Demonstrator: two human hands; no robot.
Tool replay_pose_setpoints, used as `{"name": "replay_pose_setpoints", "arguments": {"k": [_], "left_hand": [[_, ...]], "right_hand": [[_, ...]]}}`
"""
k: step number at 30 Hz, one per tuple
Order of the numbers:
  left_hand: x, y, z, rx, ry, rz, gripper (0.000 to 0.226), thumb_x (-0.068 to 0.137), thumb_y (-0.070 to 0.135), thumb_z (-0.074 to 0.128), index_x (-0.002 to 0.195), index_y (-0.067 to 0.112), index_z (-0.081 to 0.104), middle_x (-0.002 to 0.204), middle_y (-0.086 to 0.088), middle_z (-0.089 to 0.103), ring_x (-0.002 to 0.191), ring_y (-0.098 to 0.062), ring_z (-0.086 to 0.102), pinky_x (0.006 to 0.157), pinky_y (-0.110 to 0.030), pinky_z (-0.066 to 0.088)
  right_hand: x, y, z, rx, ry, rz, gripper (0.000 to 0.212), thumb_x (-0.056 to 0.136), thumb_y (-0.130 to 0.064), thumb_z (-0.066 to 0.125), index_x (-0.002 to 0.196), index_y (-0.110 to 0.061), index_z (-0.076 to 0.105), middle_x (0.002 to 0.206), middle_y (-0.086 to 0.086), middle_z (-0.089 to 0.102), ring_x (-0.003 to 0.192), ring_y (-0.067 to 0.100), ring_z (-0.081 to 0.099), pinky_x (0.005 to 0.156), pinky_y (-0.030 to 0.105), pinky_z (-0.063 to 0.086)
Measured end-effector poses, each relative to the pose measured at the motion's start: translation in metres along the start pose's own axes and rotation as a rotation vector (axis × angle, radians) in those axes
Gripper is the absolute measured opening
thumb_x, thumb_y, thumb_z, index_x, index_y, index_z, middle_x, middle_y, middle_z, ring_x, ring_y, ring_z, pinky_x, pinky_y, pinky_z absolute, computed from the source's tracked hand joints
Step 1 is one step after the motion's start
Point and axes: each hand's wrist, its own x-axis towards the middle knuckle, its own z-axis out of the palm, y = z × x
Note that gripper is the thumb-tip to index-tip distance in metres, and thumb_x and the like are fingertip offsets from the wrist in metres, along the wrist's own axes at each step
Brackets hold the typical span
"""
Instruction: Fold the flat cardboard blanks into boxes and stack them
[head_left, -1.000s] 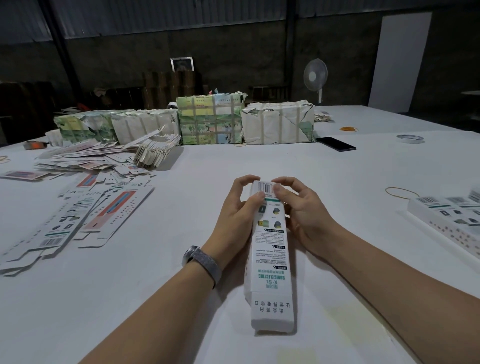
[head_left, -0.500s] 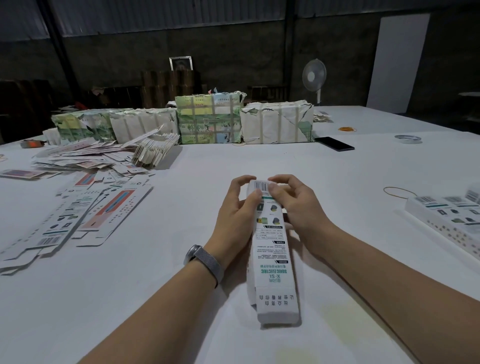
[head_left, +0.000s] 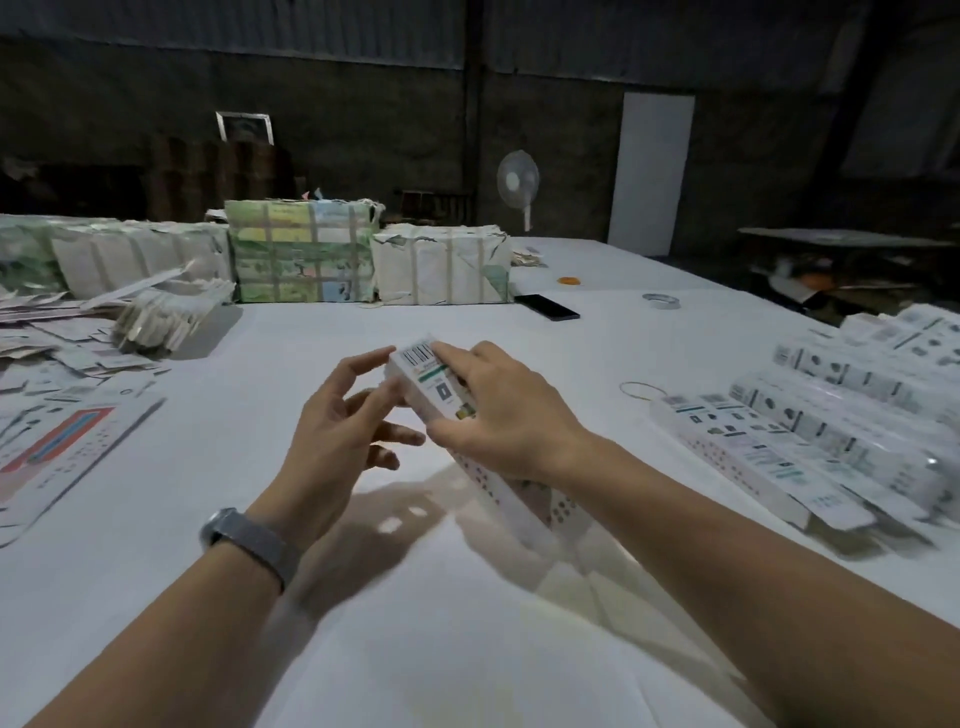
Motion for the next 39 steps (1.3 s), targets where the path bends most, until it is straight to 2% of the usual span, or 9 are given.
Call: {"name": "replay_pose_setpoints", "arguments": {"k": [5, 8, 12, 17, 22, 25, 30, 35, 39], "left_hand": [[-0.004, -0.004, 0.004, 0.131, -0.061, -0.011, 0.022, 0.098, 0.038, 0.056, 0.115, 0.049, 0.066, 0.104, -0.001, 0.075, 0.083, -0.026, 0.075, 0.051, -0.029, 0.052], [-0.004, -0.005, 0.000, 0.188, -0.033, -0.020, 0.024, 0.103, 0.026, 0.054, 0.107, 0.043, 0.071, 0.094, -0.001, 0.075, 0.080, -0.025, 0.073, 0.056, -0.033, 0.050], [-0.003, -0.007, -0.002, 0.236, -0.003, -0.027, 0.022, 0.103, 0.018, 0.055, 0.103, 0.030, 0.073, 0.086, -0.006, 0.072, 0.073, -0.023, 0.069, 0.057, -0.036, 0.047], [-0.006, -0.005, -0.001, 0.270, 0.005, -0.050, 0.019, 0.102, 0.014, 0.055, 0.105, 0.023, 0.071, 0.087, -0.011, 0.070, 0.070, -0.021, 0.066, 0.057, -0.035, 0.046], [-0.007, -0.005, -0.003, 0.294, 0.037, -0.064, 0.020, 0.102, 0.013, 0.055, 0.103, 0.023, 0.072, 0.085, -0.010, 0.069, 0.067, -0.017, 0.065, 0.055, -0.033, 0.045], [-0.004, -0.006, -0.004, 0.309, 0.053, -0.054, 0.021, 0.102, 0.012, 0.055, 0.100, 0.025, 0.072, 0.080, -0.004, 0.070, 0.065, -0.014, 0.065, 0.053, -0.032, 0.046], [0.000, -0.010, -0.009, 0.353, 0.101, -0.050, 0.023, 0.099, 0.012, 0.054, 0.097, 0.028, 0.071, 0.073, 0.005, 0.071, 0.062, -0.009, 0.066, 0.048, -0.023, 0.045], [0.004, -0.006, -0.024, 0.351, 0.213, -0.040, 0.025, 0.096, 0.009, 0.052, 0.093, 0.027, 0.069, 0.068, 0.006, 0.069, 0.061, -0.011, 0.064, 0.046, -0.023, 0.043], [0.006, 0.001, -0.062, 0.583, 0.306, -0.047, 0.029, 0.091, 0.006, 0.051, 0.088, 0.031, 0.066, 0.072, 0.004, 0.069, 0.064, -0.011, 0.064, 0.054, -0.023, 0.044]], "right_hand": [[-0.021, 0.064, -0.057, -0.168, 0.066, 0.184, 0.076, 0.084, -0.050, 0.061, 0.152, -0.036, 0.031, 0.117, -0.007, 0.046, 0.106, 0.017, 0.053, 0.084, 0.036, 0.048], [-0.039, 0.125, -0.096, -0.363, -0.036, 0.384, 0.068, 0.085, -0.051, 0.061, 0.148, -0.035, 0.039, 0.131, -0.003, 0.045, 0.116, 0.021, 0.052, 0.086, 0.037, 0.046], [-0.077, 0.205, -0.122, -0.559, -0.131, 0.602, 0.052, 0.091, -0.054, 0.054, 0.135, -0.029, 0.050, 0.132, 0.003, 0.046, 0.118, 0.026, 0.050, 0.091, 0.041, 0.050], [-0.099, 0.253, -0.124, -0.858, -0.027, 0.581, 0.044, 0.096, -0.056, 0.041, 0.129, -0.030, 0.053, 0.129, 0.000, 0.046, 0.119, 0.024, 0.042, 0.085, 0.039, 0.048], [-0.076, 0.241, -0.119, -1.062, -0.059, 0.529, 0.040, 0.097, -0.046, 0.044, 0.131, -0.028, 0.053, 0.136, 0.004, 0.043, 0.122, 0.029, 0.041, 0.094, 0.044, 0.041], [-0.050, 0.202, -0.087, -0.924, -0.047, 0.417, 0.041, 0.097, -0.044, 0.044, 0.134, -0.029, 0.051, 0.141, 0.003, 0.040, 0.124, 0.028, 0.040, 0.096, 0.043, 0.039], [-0.005, 0.098, -0.013, -0.339, -0.035, 0.220, 0.036, 0.095, -0.041, 0.048, 0.129, -0.030, 0.057, 0.138, -0.003, 0.046, 0.126, 0.022, 0.040, 0.099, 0.039, 0.040], [0.025, 0.004, 0.052, 0.012, -0.037, 0.033, 0.033, 0.093, -0.039, 0.052, 0.123, -0.031, 0.062, 0.132, -0.005, 0.053, 0.123, 0.017, 0.046, 0.096, 0.038, 0.045], [0.032, -0.043, 0.093, 0.208, 0.006, -0.085, 0.030, 0.094, -0.035, 0.053, 0.122, -0.029, 0.063, 0.124, -0.007, 0.058, 0.119, 0.015, 0.048, 0.098, 0.035, 0.044]]}}
